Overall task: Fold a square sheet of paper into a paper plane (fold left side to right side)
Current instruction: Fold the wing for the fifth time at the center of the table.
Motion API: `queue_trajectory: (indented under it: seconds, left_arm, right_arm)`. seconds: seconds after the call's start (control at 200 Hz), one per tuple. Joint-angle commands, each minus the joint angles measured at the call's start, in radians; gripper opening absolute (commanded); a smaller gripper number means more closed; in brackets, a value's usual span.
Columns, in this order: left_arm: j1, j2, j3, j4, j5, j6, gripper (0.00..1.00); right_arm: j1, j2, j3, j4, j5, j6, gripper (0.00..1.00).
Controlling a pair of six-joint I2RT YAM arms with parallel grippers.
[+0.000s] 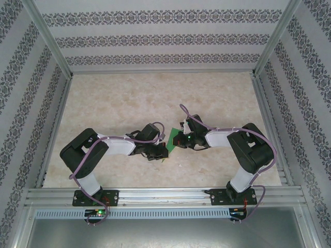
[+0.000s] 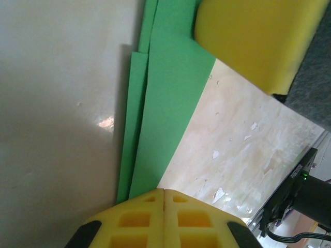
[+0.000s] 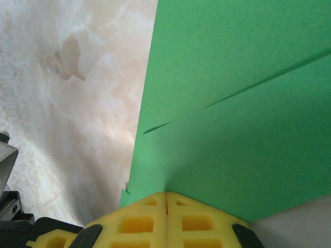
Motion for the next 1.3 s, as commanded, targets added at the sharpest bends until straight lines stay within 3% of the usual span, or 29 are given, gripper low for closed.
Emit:
queue_trajectory:
  seconds: [0.0,0.65,1.054,1.294]
  left_arm:
    - [-0.006,-0.013,-0.028,-0.027,-0.017,0.000,0.03]
    - [-0.006,-0.108,-0.139,-0.104,-0.015,0.054,0.03]
    - [-0.003,-0.273,-0.123,-0.130,-0.015,0.044,0.03]
    - [0.012,-0.141,0.014,-0.077,0.041,0.080,0.03]
  right_arm:
    - [0.013,0.075,-0.032,-0.150,0.153,-0.036,0.00]
    - [-0.002,0.070,-0.033,-0.168,0.156,-0.047,0.00]
    - [0.003,0.058,-0.032,-0.171,0.147,-0.046,0.00]
    - [0.007,0.063,-0.029,-0.170,0.145,-0.044,0.00]
